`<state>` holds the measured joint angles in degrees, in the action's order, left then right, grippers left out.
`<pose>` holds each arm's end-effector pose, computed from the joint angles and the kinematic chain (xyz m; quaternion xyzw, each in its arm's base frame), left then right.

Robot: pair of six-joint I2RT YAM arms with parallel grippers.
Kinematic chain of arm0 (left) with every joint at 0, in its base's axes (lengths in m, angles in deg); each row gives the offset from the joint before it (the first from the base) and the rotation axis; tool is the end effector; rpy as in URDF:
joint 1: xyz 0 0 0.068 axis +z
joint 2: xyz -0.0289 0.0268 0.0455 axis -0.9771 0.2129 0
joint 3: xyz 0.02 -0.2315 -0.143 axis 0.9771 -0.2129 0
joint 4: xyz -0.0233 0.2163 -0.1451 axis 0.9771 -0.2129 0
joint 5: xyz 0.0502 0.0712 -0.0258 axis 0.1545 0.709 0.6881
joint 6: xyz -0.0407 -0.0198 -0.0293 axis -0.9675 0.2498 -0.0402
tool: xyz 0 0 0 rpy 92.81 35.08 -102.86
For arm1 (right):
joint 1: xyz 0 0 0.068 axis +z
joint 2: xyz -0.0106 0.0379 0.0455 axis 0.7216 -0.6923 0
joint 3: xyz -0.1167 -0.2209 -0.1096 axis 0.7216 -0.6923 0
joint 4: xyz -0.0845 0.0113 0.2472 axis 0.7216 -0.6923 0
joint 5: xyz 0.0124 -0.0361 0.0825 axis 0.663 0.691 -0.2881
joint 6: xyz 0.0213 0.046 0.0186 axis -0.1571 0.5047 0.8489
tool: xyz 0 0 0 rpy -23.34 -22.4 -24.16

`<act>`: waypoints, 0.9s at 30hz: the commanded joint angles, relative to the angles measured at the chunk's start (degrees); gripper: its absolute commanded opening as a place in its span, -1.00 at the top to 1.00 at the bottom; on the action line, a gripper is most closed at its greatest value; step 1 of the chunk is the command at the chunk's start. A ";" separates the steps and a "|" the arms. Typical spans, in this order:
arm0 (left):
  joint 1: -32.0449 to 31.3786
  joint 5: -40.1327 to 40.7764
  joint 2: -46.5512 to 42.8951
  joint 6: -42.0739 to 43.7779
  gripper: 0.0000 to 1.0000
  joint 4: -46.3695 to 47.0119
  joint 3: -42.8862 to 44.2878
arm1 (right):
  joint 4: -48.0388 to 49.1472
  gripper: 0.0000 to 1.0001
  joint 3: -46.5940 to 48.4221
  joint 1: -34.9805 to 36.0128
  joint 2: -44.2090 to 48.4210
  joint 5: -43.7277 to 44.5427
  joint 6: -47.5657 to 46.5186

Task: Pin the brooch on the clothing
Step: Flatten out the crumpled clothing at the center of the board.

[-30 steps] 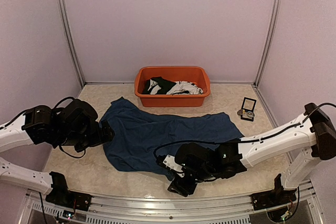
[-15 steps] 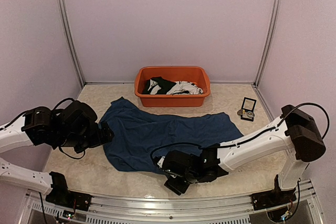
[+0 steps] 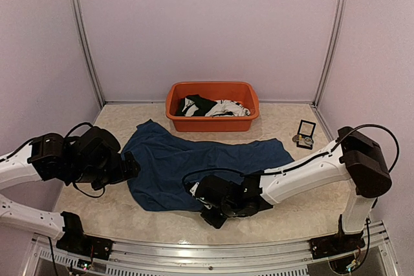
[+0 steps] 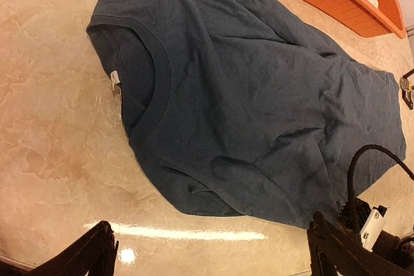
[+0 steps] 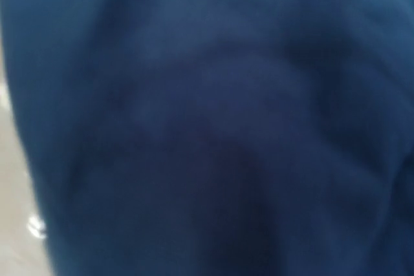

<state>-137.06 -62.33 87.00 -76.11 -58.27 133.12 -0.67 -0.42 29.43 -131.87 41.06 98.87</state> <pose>0.0986 -0.1375 0.2850 -0.1256 0.9343 -0.1451 0.3005 0.1000 0.3565 0.1426 -0.4223 0.8611 0.1154 0.2586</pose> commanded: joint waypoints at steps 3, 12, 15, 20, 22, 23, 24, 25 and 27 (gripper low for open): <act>-1.33 0.74 -0.35 2.07 -0.98 0.68 -0.52 | 3.79 1.00 1.63 -1.19 0.69 -11.19 -0.33; -7.68 6.79 1.12 8.36 -0.98 -2.41 2.59 | 20.96 1.00 -8.02 -8.69 14.47 -42.82 9.55; -8.29 6.98 1.31 9.73 -0.98 -2.39 3.26 | 30.56 1.00 -11.52 -10.46 16.09 -51.58 15.43; -8.51 6.63 1.24 11.03 -0.98 -2.19 3.64 | 34.50 1.00 -12.37 -10.78 14.00 -55.76 18.54; -8.52 6.15 1.39 10.68 -0.98 -2.46 3.60 | 35.00 1.00 -12.91 -10.83 12.62 -56.04 19.18; -8.60 5.75 1.62 10.56 -0.98 -2.46 3.60 | 36.57 1.00 -13.51 -10.82 12.15 -56.56 20.17; -8.86 5.15 1.87 10.62 -0.98 -2.36 3.45 | 38.70 1.00 -14.15 -10.82 11.82 -57.20 21.52; -9.56 4.79 2.28 10.91 -0.98 -2.10 3.32 | 41.27 1.00 -14.68 -10.84 11.62 -57.79 22.73; -12.99 4.81 3.50 13.43 -0.98 -0.49 2.81 | 43.06 1.00 -14.90 -10.83 11.42 -58.14 24.19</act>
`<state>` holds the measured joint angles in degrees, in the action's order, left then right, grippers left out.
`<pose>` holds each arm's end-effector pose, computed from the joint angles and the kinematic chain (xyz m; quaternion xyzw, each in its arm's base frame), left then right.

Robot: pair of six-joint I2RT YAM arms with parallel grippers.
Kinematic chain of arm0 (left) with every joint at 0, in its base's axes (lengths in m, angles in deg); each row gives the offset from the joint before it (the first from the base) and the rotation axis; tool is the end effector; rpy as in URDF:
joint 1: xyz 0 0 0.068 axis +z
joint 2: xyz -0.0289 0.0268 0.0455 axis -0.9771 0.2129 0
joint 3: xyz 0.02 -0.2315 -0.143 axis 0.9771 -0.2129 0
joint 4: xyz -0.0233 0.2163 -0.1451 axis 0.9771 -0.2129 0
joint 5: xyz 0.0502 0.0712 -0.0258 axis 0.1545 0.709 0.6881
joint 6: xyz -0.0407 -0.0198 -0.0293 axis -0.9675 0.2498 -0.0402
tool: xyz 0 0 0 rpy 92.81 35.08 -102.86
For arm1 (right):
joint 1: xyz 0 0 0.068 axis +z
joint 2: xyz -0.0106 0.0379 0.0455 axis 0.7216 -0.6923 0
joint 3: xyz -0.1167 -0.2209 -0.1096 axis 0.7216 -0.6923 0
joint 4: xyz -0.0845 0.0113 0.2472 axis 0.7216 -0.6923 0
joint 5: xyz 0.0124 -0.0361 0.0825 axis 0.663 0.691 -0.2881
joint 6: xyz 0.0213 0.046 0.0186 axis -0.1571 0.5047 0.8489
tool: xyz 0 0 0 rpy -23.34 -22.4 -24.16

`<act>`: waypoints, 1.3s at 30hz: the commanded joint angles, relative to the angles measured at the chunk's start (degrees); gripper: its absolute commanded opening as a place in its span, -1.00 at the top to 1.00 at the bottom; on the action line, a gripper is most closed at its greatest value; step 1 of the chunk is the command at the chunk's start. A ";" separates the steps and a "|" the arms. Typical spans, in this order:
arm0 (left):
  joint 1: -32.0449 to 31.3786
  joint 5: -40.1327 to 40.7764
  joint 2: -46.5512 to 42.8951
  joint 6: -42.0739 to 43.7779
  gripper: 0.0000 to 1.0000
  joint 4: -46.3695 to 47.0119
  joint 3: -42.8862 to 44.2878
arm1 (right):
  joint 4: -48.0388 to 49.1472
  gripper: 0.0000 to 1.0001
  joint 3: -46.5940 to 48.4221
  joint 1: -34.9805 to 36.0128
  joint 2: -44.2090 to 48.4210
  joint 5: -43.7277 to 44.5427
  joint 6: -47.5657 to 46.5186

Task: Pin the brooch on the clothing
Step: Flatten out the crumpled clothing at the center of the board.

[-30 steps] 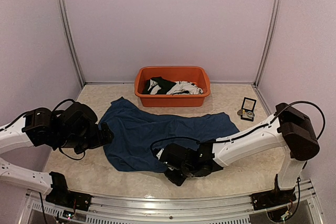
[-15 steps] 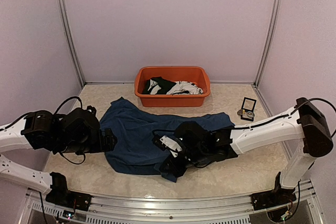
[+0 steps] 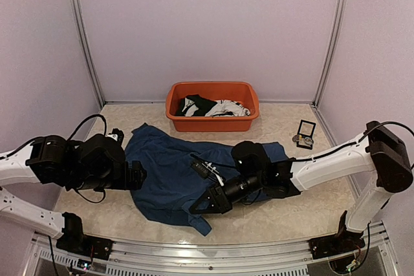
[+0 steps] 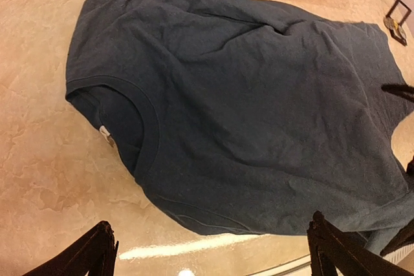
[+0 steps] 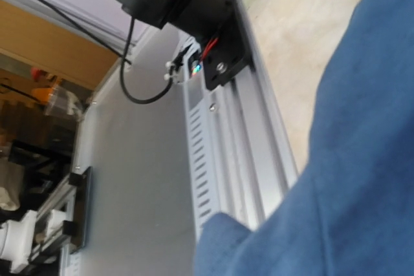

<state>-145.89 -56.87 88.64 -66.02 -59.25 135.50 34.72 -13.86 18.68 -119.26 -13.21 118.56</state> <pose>0.0808 -0.1539 0.2936 0.0168 0.9331 -0.1170 0.3396 0.1267 0.3250 0.2014 -0.3567 0.7305 0.5773 0.0764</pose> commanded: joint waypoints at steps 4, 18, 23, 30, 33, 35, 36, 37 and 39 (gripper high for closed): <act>-12.29 1.44 5.11 8.41 -0.98 4.23 -0.48 | 15.29 1.00 -3.58 -1.28 -2.32 -5.06 11.71; -18.88 2.73 33.37 20.47 -0.92 8.75 7.32 | 9.97 0.92 -9.65 -4.59 -1.93 3.25 15.90; -18.92 2.12 37.24 20.26 -0.76 11.38 7.05 | 2.17 0.74 -9.11 -4.61 -0.85 9.05 12.62; -19.53 0.58 38.21 25.06 -0.50 16.88 5.34 | 5.24 0.72 -11.01 -5.97 -1.11 8.37 14.96; -20.12 -0.31 38.37 29.10 -0.43 18.25 4.69 | 10.00 0.74 -12.33 -6.81 -2.33 6.52 17.59; -21.07 -0.67 38.07 31.72 -0.43 18.46 4.21 | 12.53 0.74 -12.89 -7.17 -3.14 5.44 18.97; -21.56 -1.08 37.56 33.11 -0.44 19.03 3.63 | 13.57 0.74 -13.03 -7.32 -3.51 5.04 19.53; -22.02 -2.19 36.20 34.79 -0.45 21.08 2.31 | 14.41 0.74 -13.18 -7.42 -3.88 4.74 19.93; -22.34 -5.09 33.35 38.07 -0.44 24.62 -0.31 | 16.00 0.74 -13.53 -7.68 -4.43 4.28 20.89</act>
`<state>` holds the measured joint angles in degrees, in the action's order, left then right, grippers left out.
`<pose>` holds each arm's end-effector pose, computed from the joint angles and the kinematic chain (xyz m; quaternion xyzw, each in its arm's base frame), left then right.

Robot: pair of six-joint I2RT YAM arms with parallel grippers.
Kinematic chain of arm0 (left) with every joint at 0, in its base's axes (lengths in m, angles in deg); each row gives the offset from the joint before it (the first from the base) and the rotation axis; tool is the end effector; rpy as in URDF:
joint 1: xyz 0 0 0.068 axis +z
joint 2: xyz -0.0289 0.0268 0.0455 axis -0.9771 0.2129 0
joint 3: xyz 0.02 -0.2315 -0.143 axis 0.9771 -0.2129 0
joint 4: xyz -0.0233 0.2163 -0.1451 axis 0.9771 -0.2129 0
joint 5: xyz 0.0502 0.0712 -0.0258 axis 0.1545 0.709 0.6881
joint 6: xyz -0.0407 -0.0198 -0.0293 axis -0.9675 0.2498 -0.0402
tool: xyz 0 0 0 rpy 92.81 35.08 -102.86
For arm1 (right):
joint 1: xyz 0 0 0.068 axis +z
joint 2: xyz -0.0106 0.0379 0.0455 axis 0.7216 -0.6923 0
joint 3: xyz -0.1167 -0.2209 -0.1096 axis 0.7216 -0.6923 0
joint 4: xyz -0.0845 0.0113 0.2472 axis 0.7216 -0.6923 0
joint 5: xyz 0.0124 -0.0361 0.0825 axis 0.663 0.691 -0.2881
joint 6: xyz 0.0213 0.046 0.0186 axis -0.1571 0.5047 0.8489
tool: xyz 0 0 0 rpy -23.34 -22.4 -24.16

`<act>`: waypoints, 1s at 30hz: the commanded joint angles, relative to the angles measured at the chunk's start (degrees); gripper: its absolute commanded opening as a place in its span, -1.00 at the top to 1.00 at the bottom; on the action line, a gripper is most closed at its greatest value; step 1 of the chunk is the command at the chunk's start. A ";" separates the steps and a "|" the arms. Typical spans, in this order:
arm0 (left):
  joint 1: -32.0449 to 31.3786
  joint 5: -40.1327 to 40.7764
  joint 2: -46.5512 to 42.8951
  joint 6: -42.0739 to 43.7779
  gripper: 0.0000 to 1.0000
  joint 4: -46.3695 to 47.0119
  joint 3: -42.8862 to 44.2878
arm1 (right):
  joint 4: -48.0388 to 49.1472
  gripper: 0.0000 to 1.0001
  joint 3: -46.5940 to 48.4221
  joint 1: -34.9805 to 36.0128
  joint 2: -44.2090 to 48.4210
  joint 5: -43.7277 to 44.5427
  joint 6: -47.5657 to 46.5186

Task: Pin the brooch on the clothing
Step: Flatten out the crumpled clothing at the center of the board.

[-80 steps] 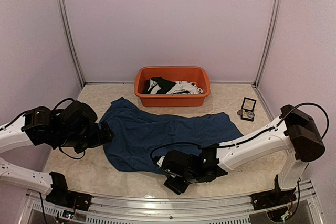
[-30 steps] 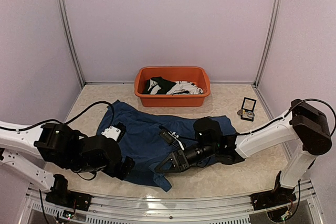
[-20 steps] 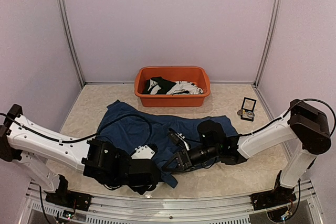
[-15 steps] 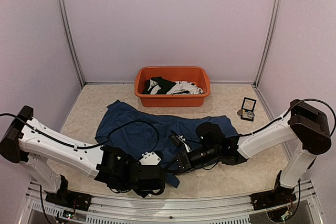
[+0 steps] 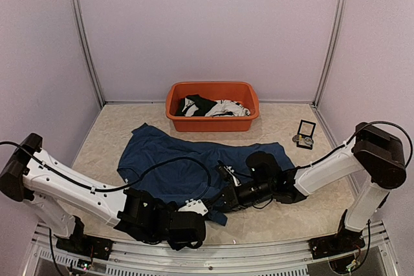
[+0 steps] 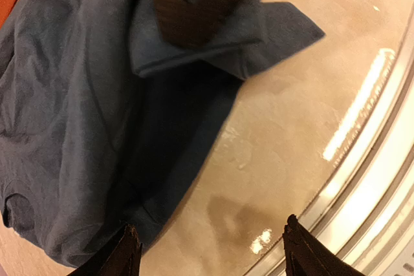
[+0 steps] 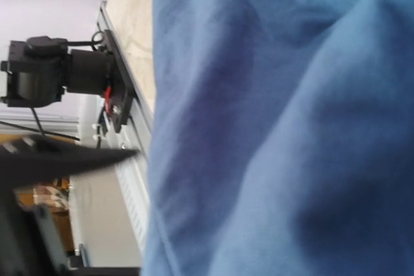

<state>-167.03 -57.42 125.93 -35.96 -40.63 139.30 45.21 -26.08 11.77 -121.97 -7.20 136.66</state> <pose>0.0210 -0.2979 0.1829 0.4608 0.8402 0.0153 0.2855 0.1512 0.2799 0.1411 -0.1537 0.8241 0.5438 0.0381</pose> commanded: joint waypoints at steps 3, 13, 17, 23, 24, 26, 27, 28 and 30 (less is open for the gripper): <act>-0.25 -5.19 -6.70 11.17 -0.30 6.55 -5.07 | 7.66 0.75 -1.78 -1.15 -2.41 -2.55 3.90; 6.19 -11.22 -1.32 16.15 -0.13 5.22 -4.02 | 8.59 0.75 -1.31 -1.32 -2.57 -2.94 4.73; 8.45 -13.84 -1.97 17.46 -0.13 7.12 -5.42 | 8.16 0.75 -0.94 -1.35 -2.28 -3.02 4.57; 11.78 -17.29 -0.93 19.30 -0.14 7.98 -5.45 | 7.95 0.75 -0.87 -1.44 -2.13 -3.12 4.38; 12.02 -17.81 -0.59 19.32 -0.15 8.16 -5.28 | 7.95 0.75 -0.85 -1.45 -2.13 -3.16 4.44; 12.51 -17.96 0.36 19.33 -0.14 8.24 -4.91 | 8.05 0.75 -0.85 -1.44 -2.28 -3.20 4.43; 12.65 -18.14 1.06 19.32 -0.12 8.06 -4.50 | 8.18 0.75 -0.83 -1.46 -2.30 -3.33 4.51; 13.02 -18.30 2.12 19.33 -0.04 7.72 -4.06 | 8.46 0.74 -0.80 -1.49 -2.38 -3.37 4.55; 13.45 -18.77 3.68 19.28 -0.02 7.04 -3.07 | 8.44 0.74 -0.76 -1.49 -2.35 -3.54 4.60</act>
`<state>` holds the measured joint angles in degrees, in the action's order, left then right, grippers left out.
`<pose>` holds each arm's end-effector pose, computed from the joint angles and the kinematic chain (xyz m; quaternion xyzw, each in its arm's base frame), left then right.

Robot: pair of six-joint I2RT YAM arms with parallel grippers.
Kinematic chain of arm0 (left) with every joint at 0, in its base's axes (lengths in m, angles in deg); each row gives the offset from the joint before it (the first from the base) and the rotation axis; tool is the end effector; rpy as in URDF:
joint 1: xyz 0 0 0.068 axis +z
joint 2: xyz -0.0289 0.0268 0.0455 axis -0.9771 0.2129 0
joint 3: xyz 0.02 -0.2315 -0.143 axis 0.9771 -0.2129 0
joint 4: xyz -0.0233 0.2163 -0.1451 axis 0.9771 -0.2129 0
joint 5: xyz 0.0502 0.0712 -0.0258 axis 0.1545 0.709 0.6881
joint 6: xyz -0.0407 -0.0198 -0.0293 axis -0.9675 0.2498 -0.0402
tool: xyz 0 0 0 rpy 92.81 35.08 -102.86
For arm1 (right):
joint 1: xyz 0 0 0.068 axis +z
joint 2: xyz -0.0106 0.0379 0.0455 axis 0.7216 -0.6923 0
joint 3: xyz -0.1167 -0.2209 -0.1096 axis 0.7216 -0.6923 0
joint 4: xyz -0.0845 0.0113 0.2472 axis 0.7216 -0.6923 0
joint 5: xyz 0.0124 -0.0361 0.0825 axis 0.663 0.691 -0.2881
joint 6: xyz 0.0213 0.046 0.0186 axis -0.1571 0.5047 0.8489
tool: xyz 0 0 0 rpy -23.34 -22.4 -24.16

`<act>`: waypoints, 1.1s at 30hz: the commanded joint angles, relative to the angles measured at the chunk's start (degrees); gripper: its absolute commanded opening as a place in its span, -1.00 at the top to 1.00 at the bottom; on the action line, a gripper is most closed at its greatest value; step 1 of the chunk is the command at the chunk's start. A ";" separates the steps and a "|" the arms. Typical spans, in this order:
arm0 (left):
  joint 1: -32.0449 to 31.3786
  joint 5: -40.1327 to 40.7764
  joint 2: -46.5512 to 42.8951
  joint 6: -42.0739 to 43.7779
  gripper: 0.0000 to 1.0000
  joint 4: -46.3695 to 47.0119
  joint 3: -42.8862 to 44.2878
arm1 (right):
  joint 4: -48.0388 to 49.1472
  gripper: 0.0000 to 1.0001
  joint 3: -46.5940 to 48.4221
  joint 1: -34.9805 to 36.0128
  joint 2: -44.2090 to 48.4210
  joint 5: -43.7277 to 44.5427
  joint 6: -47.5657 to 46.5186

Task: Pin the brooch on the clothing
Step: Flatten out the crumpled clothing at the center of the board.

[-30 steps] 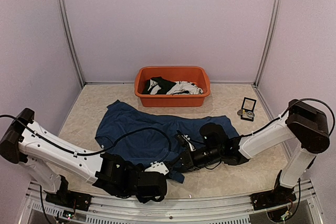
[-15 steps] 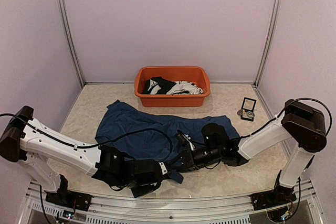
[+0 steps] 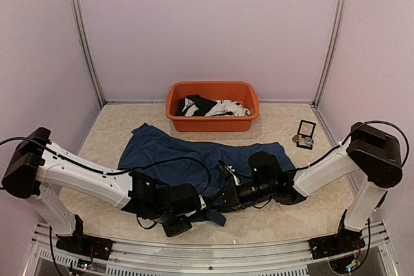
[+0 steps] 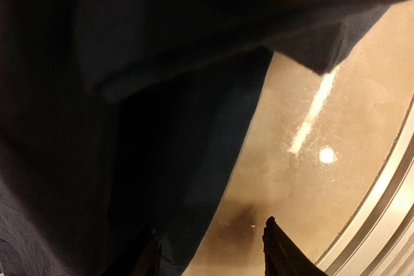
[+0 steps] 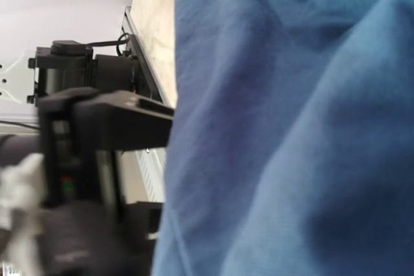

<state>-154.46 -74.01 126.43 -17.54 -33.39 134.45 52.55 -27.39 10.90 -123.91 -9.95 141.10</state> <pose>0.0754 -0.2855 0.1588 0.5315 0.8252 -0.0258 0.1896 0.1547 0.2789 0.1373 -0.1376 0.8073 0.5734 0.0220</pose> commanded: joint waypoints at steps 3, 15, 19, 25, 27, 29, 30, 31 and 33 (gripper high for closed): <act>1.28 -2.47 5.27 0.98 0.11 -0.32 2.66 | 1.11 0.74 0.55 -0.72 -0.27 -0.98 0.11; 3.41 -4.91 7.29 -0.07 1.00 0.77 2.85 | 1.27 0.71 -0.20 -1.56 0.21 -1.66 -0.13; 3.00 -3.57 2.54 -2.16 1.00 -1.14 2.82 | 1.35 0.67 -0.85 -2.36 0.14 -1.81 -0.35; 0.44 0.50 -5.75 -8.52 1.00 -7.94 4.18 | 0.45 0.56 -0.40 -2.60 -0.01 -2.38 -1.45; -0.90 0.58 -8.28 -10.73 1.00 -11.07 4.65 | -1.62 0.48 0.19 -2.59 0.07 -2.24 -3.14; -2.34 0.01 -10.15 -13.03 1.00 -14.07 4.89 | -4.03 0.40 0.86 -2.59 0.36 -2.12 -4.85; -3.06 -0.47 -11.30 -14.09 1.00 -15.52 5.03 | -5.44 0.34 1.23 -2.65 0.53 -2.12 -5.72; -3.73 -1.10 -11.89 -15.08 1.00 -16.85 5.15 | -7.07 0.28 1.58 -2.64 0.78 -2.06 -6.82; -5.06 -2.22 -13.34 -16.80 1.00 -19.60 5.57 | -10.86 0.07 2.44 -2.55 1.67 -1.80 -9.27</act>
<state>-157.37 -74.71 115.40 -28.86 -44.85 138.65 49.17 -26.97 8.75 -124.15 -11.68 137.56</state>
